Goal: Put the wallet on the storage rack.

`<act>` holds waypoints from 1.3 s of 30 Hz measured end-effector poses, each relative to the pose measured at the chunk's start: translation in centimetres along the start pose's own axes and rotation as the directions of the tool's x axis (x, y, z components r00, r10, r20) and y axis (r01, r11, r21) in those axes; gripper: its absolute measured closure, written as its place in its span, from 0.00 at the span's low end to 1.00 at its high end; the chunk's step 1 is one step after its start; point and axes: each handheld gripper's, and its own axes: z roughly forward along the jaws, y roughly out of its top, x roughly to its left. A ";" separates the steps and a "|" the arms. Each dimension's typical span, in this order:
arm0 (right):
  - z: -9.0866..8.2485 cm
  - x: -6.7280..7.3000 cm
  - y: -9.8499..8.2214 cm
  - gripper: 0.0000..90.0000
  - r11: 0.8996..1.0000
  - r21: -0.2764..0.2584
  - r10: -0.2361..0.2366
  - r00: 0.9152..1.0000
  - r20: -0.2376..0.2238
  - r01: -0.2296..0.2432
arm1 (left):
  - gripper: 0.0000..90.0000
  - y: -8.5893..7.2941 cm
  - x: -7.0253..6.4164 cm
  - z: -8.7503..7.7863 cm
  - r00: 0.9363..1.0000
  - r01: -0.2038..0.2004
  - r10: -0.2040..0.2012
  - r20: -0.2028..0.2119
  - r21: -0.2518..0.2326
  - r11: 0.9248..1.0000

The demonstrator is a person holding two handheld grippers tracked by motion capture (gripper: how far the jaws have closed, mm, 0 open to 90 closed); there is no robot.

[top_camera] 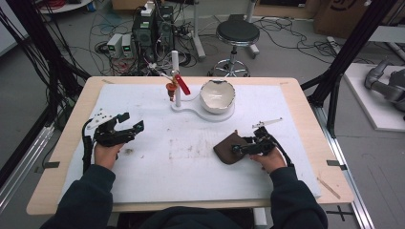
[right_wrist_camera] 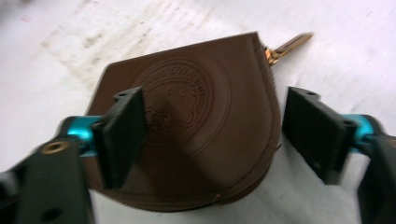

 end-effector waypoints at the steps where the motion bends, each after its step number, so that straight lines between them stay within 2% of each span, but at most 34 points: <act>1: 0.0 0.1 0.0 0.30 1.000 0.004 -0.005 1.000 0.007 0.005 | 0.25 0.0 0.0 0.0 1.000 0.002 -0.002 0.003 0.000 1.000; 3: -0.1 0.4 0.2 0.32 1.000 0.011 -0.023 0.999 0.023 0.023 | 0.26 -0.1 -0.1 0.2 1.000 0.005 -0.005 0.013 0.004 1.000; 5: -0.2 1.0 0.3 0.34 0.996 0.006 -0.090 0.994 0.059 0.090 | 0.27 -0.2 -0.2 0.5 0.999 0.012 -0.012 0.030 0.014 1.000; 8: -0.3 1.9 0.4 0.36 0.984 0.002 -0.177 0.979 0.105 0.178 | 0.27 -0.2 -0.5 1.4 0.997 0.026 -0.029 0.068 0.039 0.999; 9: -0.4 2.3 0.5 0.36 0.979 0.006 -0.205 0.971 0.119 0.206 | 0.27 -0.2 -0.8 1.8 0.996 0.028 -0.032 0.086 0.050 0.998; 11: -0.5 2.9 0.6 0.36 0.963 0.004 -0.267 0.952 0.150 0.270 | 0.27 -0.2 -1.6 2.8 0.991 0.025 -0.035 0.130 0.074 0.997; 13: -0.5 3.5 0.7 0.37 0.950 0.003 -0.309 0.935 0.173 0.313 | 0.27 -0.1 -2.6 3.9 0.985 0.012 -0.028 0.170 0.098 0.995; 15: -0.6 4.0 0.6 0.37 0.936 0.000 -0.346 0.918 0.193 0.353 | 0.27 0.0 -3.8 5.1 0.974 0.009 -0.035 0.222 0.117 0.993; 16: -0.6 4.2 0.6 0.37 0.924 -0.005 -0.374 0.905 0.203 0.383 | 0.27 0.1 -4.2 5.6 0.971 0.007 -0.036 0.238 0.122 0.992; 17: -0.6 4.4 0.6 0.37 0.918 -0.007 -0.386 0.898 0.211 0.396 | 0.27 0.2 -4.6 6.4 0.964 0.008 -0.042 0.261 0.129 0.992; 18: -0.6 4.6 0.6 0.37 0.909 -0.011 -0.405 0.887 0.221 0.418 | 0.27 0.2 -5.3 7.4 0.955 0.022 -0.063 0.290 0.141 0.990; 19: -0.6 4.8 0.6 0.37 0.901 -0.011 -0.421 0.879 0.225 0.434 | 0.27 0.2 -5.7 8.1 0.949 0.023 -0.069 0.307 0.150 0.988; 22: -0.6 5.2 0.6 0.37 0.881 -0.014 -0.456 0.856 0.243 0.473 | 0.27 0.0 -7.6 10.9 0.927 0.011 -0.084 0.366 0.197 0.980; 23: -0.6 5.4 0.6 0.37 0.872 -0.017 -0.470 0.848 0.243 0.489 | 0.28 -0.1 -8.1 11.7 0.921 -0.005 -0.079 0.383 0.212 0.977; 26: -0.6 5.3 0.6 0.38 0.869 -0.019 -0.476 0.846 0.240 0.495 | 0.28 -0.5 -9.8 13.8 0.905 -0.030 -0.079 0.417 0.250 0.968; 28: -0.6 5.4 0.6 0.38 0.864 -0.027 -0.482 0.842 0.243 0.502 | 0.29 -0.6 -10.3 14.6 0.897 -0.034 -0.085 0.433 0.260 0.965; 31: -0.6 5.5 0.6 0.39 0.851 -0.031 -0.502 0.828 0.249 0.525 | 0.30 -0.6 -11.1 15.9 0.881 -0.014 -0.113 0.460 0.265 0.964; 33: -0.6 5.6 0.6 0.39 0.848 -0.034 -0.505 0.826 0.249 0.529 | 0.32 -0.5 -11.6 16.6 0.868 -0.020 -0.119 0.482 0.273 0.962; 34: -0.6 5.6 0.6 0.39 0.848 -0.035 -0.505 0.827 0.248 0.529 | 0.33 -0.6 -11.9 16.9 0.856 -0.013 -0.133 0.500 0.278 0.960; 36: -0.6 5.7 0.6 0.39 0.839 -0.035 -0.519 0.817 0.253 0.543 | 0.35 -0.7 -12.5 17.6 0.838 -0.016 -0.143 0.527 0.286 0.958; 38: -0.6 5.8 0.6 0.39 0.827 -0.042 -0.534 0.806 0.256 0.561 | 0.36 -0.8 -13.0 18.2 0.816 -0.012 -0.167 0.554 0.304 0.952; 39: -0.6 5.8 0.6 0.39 0.821 -0.040 -0.542 0.800 0.257 0.569 | 0.37 -0.9 -13.3 18.6 0.802 -0.012 -0.179 0.570 0.314 0.949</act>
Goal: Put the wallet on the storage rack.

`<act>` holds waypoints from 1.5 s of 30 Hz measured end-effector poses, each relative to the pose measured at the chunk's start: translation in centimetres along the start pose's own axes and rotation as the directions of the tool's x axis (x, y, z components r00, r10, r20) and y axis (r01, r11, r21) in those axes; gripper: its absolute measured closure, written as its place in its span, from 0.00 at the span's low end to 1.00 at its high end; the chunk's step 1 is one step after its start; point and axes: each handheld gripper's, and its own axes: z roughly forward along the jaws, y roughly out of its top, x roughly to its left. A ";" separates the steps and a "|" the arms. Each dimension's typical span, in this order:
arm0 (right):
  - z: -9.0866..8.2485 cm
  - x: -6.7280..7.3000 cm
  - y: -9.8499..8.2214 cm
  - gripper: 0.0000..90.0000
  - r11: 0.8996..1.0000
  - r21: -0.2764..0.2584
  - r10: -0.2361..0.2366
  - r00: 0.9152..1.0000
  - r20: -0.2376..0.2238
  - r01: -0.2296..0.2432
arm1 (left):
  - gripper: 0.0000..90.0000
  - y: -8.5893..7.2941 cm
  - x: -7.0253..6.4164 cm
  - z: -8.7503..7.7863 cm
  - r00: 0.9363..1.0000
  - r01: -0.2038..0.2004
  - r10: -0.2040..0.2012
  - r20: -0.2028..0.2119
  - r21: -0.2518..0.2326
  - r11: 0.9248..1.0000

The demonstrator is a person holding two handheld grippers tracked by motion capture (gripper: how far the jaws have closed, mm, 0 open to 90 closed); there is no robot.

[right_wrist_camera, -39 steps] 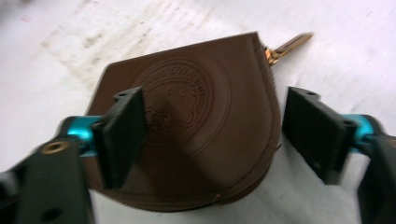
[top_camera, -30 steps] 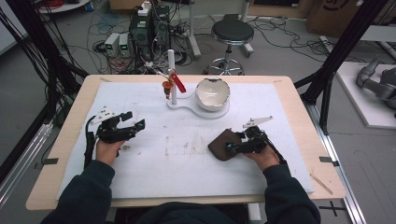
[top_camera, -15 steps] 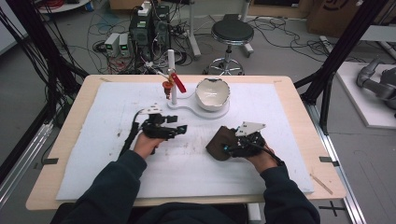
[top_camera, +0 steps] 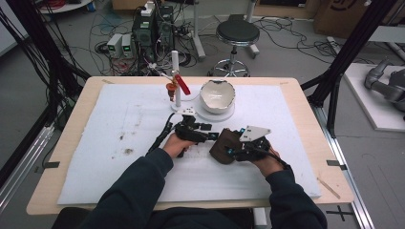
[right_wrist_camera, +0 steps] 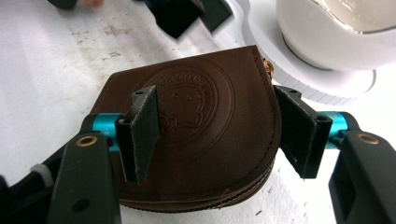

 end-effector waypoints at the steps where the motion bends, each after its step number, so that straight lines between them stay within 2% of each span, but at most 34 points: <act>1: 0.0 0.0 0.0 0.39 1.000 -0.002 0.000 1.000 -0.004 0.000 | 0.38 0.0 0.0 0.2 1.000 0.000 0.000 0.015 0.005 1.000; 4: 0.1 -0.1 -0.1 0.39 1.000 -0.007 0.002 1.000 -0.005 -0.002 | 0.48 -0.1 -0.2 0.9 0.998 -0.013 0.012 0.059 0.013 1.000; 5: 0.1 -0.1 -0.1 0.39 1.000 -0.008 0.000 1.000 -0.006 0.000 | 0.54 -0.2 -0.3 1.1 0.997 -0.020 0.018 0.074 0.019 1.000; 6: 0.1 -0.1 -0.1 0.39 1.000 -0.009 0.000 1.000 -0.010 -0.001 | 0.59 -0.2 -0.5 1.2 0.997 -0.032 0.031 0.064 0.027 0.999; 11: 0.3 -0.5 -0.3 0.38 0.999 0.002 0.033 0.999 -0.033 -0.033 | 0.65 -0.1 -0.5 1.1 0.997 -0.051 0.049 0.054 0.038 0.998; 13: 0.5 -0.8 -0.4 0.36 0.998 0.005 0.058 0.997 -0.049 -0.058 | 0.66 0.0 -0.6 1.0 0.997 -0.067 0.065 0.051 0.040 0.997; 14: 0.8 -1.4 -0.7 0.33 0.994 0.017 0.112 0.991 -0.077 -0.111 | 0.67 0.0 -0.7 1.0 0.996 -0.076 0.074 0.047 0.042 0.996; 15: 0.8 -1.4 -0.7 0.33 0.994 0.017 0.112 0.991 -0.077 -0.111 | 0.67 0.0 -0.6 0.9 0.995 -0.084 0.082 0.049 0.044 0.996; 16: 0.9 -1.7 -0.9 0.30 0.991 0.020 0.134 0.987 -0.091 -0.133 | 0.67 0.0 -0.7 0.9 0.995 -0.093 0.090 0.051 0.041 0.995; 18: 1.3 -2.4 -1.3 0.23 0.980 0.024 0.201 0.972 -0.124 -0.199 | 0.68 0.1 -0.9 0.8 0.992 -0.119 0.117 0.054 0.040 0.992; 21: 1.6 -3.5 -1.9 0.23 0.961 0.037 0.276 0.936 -0.218 -0.274 | 0.68 0.2 -1.1 0.7 0.988 -0.141 0.139 0.065 0.032 0.989; 22: 1.8 -3.7 -2.0 0.23 0.958 0.039 0.285 0.929 -0.236 -0.284 | 0.69 0.2 -1.1 0.6 0.987 -0.151 0.148 0.068 0.030 0.988; 23: 1.9 -3.9 -2.1 0.24 0.953 0.047 0.302 0.917 -0.262 -0.300 | 0.69 0.2 -1.1 0.6 0.986 -0.153 0.151 0.073 0.024 0.988; 24: 2.0 -4.2 -2.2 0.27 0.946 0.065 0.323 0.899 -0.294 -0.319 | 0.69 0.2 -1.1 0.6 0.986 -0.151 0.149 0.074 0.024 0.988; 25: 2.2 -4.7 -2.3 0.32 0.937 0.080 0.346 0.873 -0.345 -0.339 | 0.69 0.2 -1.1 0.6 0.986 -0.151 0.149 0.072 0.026 0.988; 26: 2.3 -4.9 -2.5 0.35 0.935 0.083 0.351 0.858 -0.375 -0.346 | 0.69 0.2 -1.1 0.5 0.986 -0.152 0.149 0.073 0.027 0.988; 28: 2.6 -5.2 -2.8 0.37 0.920 0.102 0.387 0.827 -0.408 -0.379 | 0.69 0.2 -1.1 0.5 0.986 -0.147 0.145 0.077 0.032 0.989; 29: 2.6 -5.2 -2.8 0.39 0.914 0.113 0.400 0.818 -0.412 -0.390 | 0.69 0.2 -1.0 0.4 0.986 -0.150 0.147 0.073 0.040 0.988; 31: 2.5 -5.2 -2.8 0.44 0.907 0.125 0.417 0.812 -0.409 -0.403 | 0.68 0.3 -0.9 -0.1 0.988 -0.137 0.136 0.068 0.021 0.990; 33: 2.4 -5.4 -2.8 0.46 0.906 0.120 0.419 0.812 -0.406 -0.407 | 0.62 0.6 -0.9 -1.2 0.991 -0.131 0.131 0.029 -0.007 0.991; 35: 2.2 -5.3 -2.8 0.48 0.905 0.121 0.419 0.814 -0.403 -0.407 | 0.57 0.6 -0.7 -2.6 0.990 -0.137 0.137 -0.025 -0.017 0.990; 38: 1.9 -5.2 -2.5 0.50 0.915 0.111 0.399 0.830 -0.389 -0.388 | 0.53 0.5 0.1 -5.5 0.985 -0.128 0.124 -0.121 -0.027 0.991; 40: 1.7 -5.0 -2.2 0.52 0.919 0.098 0.388 0.839 -0.381 -0.381 | 0.51 0.4 0.6 -7.1 0.979 -0.127 0.120 -0.164 -0.031 0.991; 41: 1.6 -5.0 -2.1 0.53 0.922 0.093 0.382 0.845 -0.375 -0.376 | 0.51 0.2 0.9 -8.1 0.978 -0.115 0.104 -0.183 -0.051 0.992; 42: 1.5 -4.8 -1.9 0.53 0.930 0.074 0.362 0.859 -0.362 -0.361 | 0.51 0.1 1.1 -8.9 0.976 -0.109 0.095 -0.194 -0.063 0.992; 43: 1.3 -4.7 -1.7 0.54 0.935 0.066 0.348 0.868 -0.353 -0.349 | 0.51 0.0 1.1 -9.6 0.975 -0.109 0.094 -0.200 -0.066 0.992; 44: 1.1 -4.5 -1.2 0.56 0.948 0.026 0.308 0.897 -0.316 -0.316 | 0.51 -0.2 1.1 -10.4 0.973 -0.110 0.092 -0.212 -0.073 0.991; 45: 1.1 -4.5 -1.2 0.56 0.948 0.026 0.308 0.897 -0.316 -0.316 | 0.51 -0.3 1.2 -10.9 0.971 -0.111 0.092 -0.220 -0.076 0.991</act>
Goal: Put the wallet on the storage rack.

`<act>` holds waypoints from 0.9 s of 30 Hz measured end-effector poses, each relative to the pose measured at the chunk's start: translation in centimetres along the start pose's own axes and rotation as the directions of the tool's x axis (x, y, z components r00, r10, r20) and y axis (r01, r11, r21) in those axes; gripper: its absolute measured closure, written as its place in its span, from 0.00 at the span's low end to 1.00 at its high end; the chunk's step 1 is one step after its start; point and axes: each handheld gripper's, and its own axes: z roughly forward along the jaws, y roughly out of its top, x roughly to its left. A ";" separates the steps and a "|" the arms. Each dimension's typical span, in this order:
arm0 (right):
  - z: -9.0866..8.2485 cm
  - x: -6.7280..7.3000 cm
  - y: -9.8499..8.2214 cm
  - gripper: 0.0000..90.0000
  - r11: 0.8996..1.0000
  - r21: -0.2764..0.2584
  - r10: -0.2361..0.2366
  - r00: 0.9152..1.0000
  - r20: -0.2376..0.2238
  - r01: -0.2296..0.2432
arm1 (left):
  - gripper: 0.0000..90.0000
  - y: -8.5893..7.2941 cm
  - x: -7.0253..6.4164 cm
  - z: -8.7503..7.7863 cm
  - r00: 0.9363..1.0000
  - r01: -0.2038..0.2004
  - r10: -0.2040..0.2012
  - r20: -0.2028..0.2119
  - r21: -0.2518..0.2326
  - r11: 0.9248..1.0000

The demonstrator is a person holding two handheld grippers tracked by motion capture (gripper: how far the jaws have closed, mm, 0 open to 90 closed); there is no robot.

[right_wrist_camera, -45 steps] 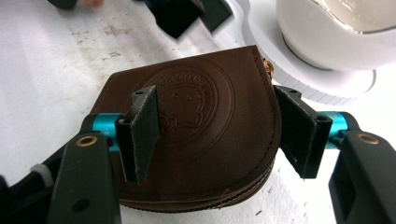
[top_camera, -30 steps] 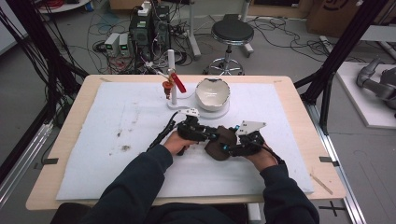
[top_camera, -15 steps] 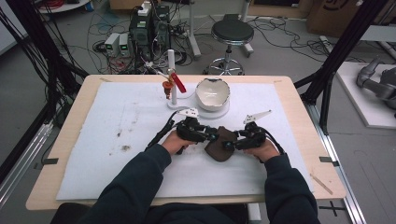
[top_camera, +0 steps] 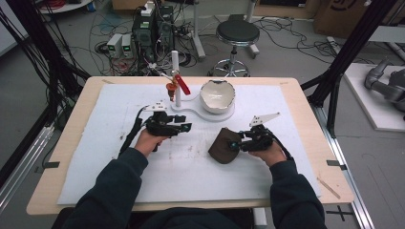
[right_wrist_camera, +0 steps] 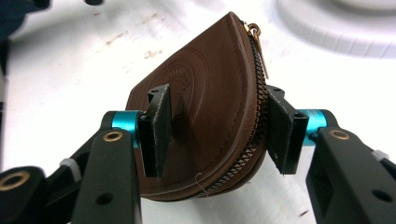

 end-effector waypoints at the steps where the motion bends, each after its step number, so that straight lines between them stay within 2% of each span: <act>1: -0.1 0.1 0.1 0.58 1.000 -0.011 0.004 1.000 0.005 -0.003 | 0.51 0.0 0.2 -0.7 1.000 -0.001 0.001 -0.012 -0.005 1.000; 2: -0.3 0.2 0.3 0.61 0.999 -0.031 0.007 1.000 0.012 -0.007 | 0.51 -0.1 0.3 -1.3 1.000 0.000 -0.001 -0.022 -0.011 1.000; 4: -0.5 0.1 0.4 0.67 0.997 -0.070 0.037 0.999 -0.010 -0.037 | 0.51 -0.1 0.6 -2.7 0.999 0.004 -0.005 -0.045 -0.027 1.000; 9: -0.8 -0.3 0.3 0.74 0.985 -0.095 0.137 0.988 -0.071 -0.143 | 0.51 -0.2 1.4 -6.3 0.994 0.015 -0.023 -0.103 -0.079 0.997; 11: -1.0 -0.2 0.4 0.76 0.981 -0.128 0.138 0.988 -0.064 -0.145 | 0.51 -0.4 1.7 -7.6 0.992 0.017 -0.030 -0.124 -0.107 0.994; 13: -1.3 0.2 0.6 0.78 0.980 -0.164 0.114 0.993 -0.012 -0.115 | 0.51 -0.7 2.0 -8.9 0.988 0.020 -0.040 -0.149 -0.131 0.991; 16: -1.5 0.5 0.8 0.78 0.984 -0.168 0.069 0.997 0.044 -0.060 | 0.51 -1.2 2.6 -10.5 0.982 0.028 -0.058 -0.178 -0.168 0.985; 21: -1.3 1.2 1.1 0.76 0.986 -0.167 -0.006 1.000 0.026 0.010 | 0.51 -1.5 3.4 -12.4 0.969 0.032 -0.081 -0.233 -0.210 0.977; 22: -1.3 1.3 1.2 0.75 0.987 -0.163 -0.007 1.000 0.020 0.011 | 0.51 -1.6 3.6 -12.7 0.967 0.033 -0.085 -0.241 -0.212 0.977; 25: -0.9 1.4 1.3 0.74 0.988 -0.156 -0.017 0.999 -0.034 0.012 | 0.51 -1.9 3.8 -13.2 0.963 0.033 -0.087 -0.255 -0.209 0.977; 27: -0.7 1.6 1.4 0.73 0.989 -0.149 -0.025 0.999 -0.026 0.021 | 0.51 -2.0 3.8 -13.3 0.962 0.032 -0.085 -0.259 -0.203 0.979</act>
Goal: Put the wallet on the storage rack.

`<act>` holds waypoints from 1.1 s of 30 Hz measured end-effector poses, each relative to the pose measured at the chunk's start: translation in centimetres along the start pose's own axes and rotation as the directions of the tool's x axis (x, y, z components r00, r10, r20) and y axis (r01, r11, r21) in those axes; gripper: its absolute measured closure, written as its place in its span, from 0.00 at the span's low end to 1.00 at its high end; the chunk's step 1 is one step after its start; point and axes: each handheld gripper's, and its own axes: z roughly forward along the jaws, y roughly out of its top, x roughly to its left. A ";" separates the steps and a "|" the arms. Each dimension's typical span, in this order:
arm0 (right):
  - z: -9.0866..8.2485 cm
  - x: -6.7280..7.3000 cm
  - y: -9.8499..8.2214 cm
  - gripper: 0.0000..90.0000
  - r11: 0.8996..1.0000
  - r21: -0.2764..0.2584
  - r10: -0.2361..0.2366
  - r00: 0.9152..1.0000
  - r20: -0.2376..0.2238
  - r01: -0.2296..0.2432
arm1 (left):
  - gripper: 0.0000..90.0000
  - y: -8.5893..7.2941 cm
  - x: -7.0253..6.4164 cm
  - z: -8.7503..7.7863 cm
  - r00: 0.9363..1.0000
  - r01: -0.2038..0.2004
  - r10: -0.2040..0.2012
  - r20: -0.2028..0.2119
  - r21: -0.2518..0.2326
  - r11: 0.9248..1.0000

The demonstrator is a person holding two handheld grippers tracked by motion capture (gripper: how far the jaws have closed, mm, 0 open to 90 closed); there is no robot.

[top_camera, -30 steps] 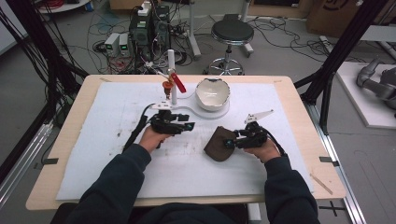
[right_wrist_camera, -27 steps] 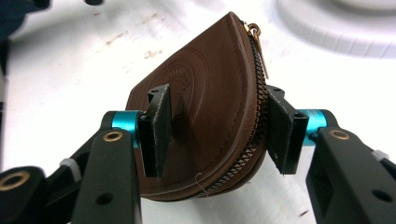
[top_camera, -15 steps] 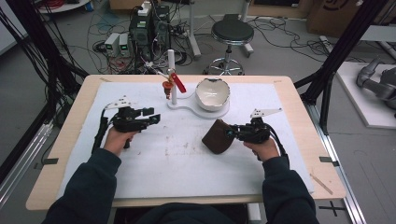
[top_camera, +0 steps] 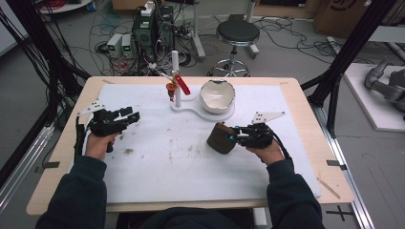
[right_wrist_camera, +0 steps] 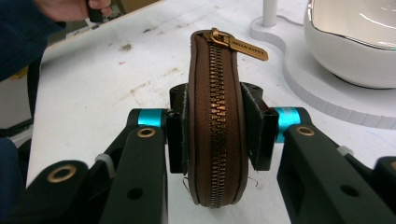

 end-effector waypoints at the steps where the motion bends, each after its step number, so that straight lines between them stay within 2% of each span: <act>1: 0.1 0.0 0.1 0.72 1.000 0.007 -0.007 1.000 0.003 0.006 | 0.51 -0.1 0.1 0.0 1.000 0.001 -0.001 0.000 0.002 1.000; 3: 0.5 0.0 0.1 0.69 0.999 0.029 -0.017 1.000 0.006 0.017 | 0.51 -0.1 0.1 0.1 1.000 0.002 -0.002 -0.001 0.004 1.000; 6: 1.5 0.2 0.0 0.71 0.995 0.090 -0.032 0.999 0.010 0.031 | 0.51 -0.2 0.1 0.2 1.000 0.003 -0.003 0.000 0.009 1.000; 10: 1.7 0.3 0.5 0.74 0.995 0.095 -0.039 0.999 0.038 0.035 | 0.51 -0.3 0.2 0.2 1.000 0.002 -0.002 -0.006 0.014 1.000; 15: 1.2 -0.2 1.5 0.75 0.999 0.029 -0.023 0.999 0.048 0.022 | 0.51 -0.4 0.4 -0.1 0.999 -0.003 0.004 -0.037 0.020 1.000; 20: 0.8 -0.8 3.7 0.74 0.997 -0.036 -0.072 0.996 0.056 0.074 | 0.49 -0.4 0.3 -0.2 0.998 -0.028 0.031 -0.062 0.037 0.999; 22: 0.9 -1.3 5.0 0.74 0.992 -0.054 -0.109 0.992 0.070 0.113 | 0.42 -0.4 0.5 -0.2 0.997 -0.025 0.028 -0.078 0.039 0.999; 26: 0.9 -2.5 6.9 0.74 0.988 -0.057 -0.137 0.987 0.089 0.142 | 0.25 -0.4 1.2 -0.7 0.993 0.006 -0.002 -0.116 0.028 1.000; 30: 0.7 -3.7 8.7 0.74 0.981 -0.088 -0.164 0.980 0.111 0.174 | 0.21 -0.1 1.8 -1.9 0.989 -0.012 0.012 -0.144 -0.001 1.000; 31: 0.6 -4.1 9.2 0.74 0.974 -0.108 -0.183 0.975 0.125 0.197 | 0.21 0.0 1.9 -2.0 0.988 -0.015 0.014 -0.152 -0.004 1.000; 32: 0.6 -4.3 9.5 0.74 0.973 -0.112 -0.189 0.974 0.127 0.204 | 0.21 0.0 2.0 -2.2 0.987 -0.017 0.016 -0.157 -0.005 1.000; 33: 0.7 -4.7 9.9 0.74 0.966 -0.120 -0.211 0.967 0.145 0.229 | 0.21 -0.1 2.1 -2.2 0.987 -0.016 0.016 -0.160 -0.003 1.000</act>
